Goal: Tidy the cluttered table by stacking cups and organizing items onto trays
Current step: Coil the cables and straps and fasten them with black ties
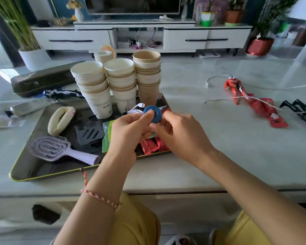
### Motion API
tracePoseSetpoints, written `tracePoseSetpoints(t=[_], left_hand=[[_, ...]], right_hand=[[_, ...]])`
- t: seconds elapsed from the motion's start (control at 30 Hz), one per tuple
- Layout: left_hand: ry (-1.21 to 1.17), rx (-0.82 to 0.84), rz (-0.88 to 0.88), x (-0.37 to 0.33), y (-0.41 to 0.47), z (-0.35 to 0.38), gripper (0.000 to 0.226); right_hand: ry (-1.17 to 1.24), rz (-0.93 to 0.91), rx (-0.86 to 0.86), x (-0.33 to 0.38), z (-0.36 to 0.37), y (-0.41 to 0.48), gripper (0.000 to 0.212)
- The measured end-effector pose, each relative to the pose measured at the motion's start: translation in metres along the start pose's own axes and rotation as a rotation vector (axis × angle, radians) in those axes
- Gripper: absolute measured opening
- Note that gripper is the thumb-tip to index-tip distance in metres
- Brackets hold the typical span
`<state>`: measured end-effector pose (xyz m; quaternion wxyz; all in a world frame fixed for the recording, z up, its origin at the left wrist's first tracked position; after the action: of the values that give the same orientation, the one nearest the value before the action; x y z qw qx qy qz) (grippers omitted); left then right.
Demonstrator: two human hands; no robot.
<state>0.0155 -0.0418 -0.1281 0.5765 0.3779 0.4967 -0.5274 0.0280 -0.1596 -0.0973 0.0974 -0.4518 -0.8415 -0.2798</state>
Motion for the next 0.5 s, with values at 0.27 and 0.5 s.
tracePoseSetpoints(t=[0.27,0.5], left_hand=[[0.022,-0.109,0.016,-0.005,0.001,-0.028,0.009],[0.155,-0.14,0.066,-0.009,-0.001,-0.042,0.008]], right_hand=[[0.088,0.052,-0.156,0.009,-0.003,0.013,0.042],[0.277,-0.083,0.013,0.028,0.021,0.027,0.04]])
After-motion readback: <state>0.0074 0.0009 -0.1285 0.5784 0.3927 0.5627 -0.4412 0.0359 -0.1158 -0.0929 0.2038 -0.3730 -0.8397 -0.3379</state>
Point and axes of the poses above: each hand's wrist, its own y-axis towards the middle knuckle, its own z-axis out of the palm, x = y × z, the point moved 7 cm from there along y, towards the middle knuckle, and after that the axes turned 7 degrees about x, right-handed, at the moved point
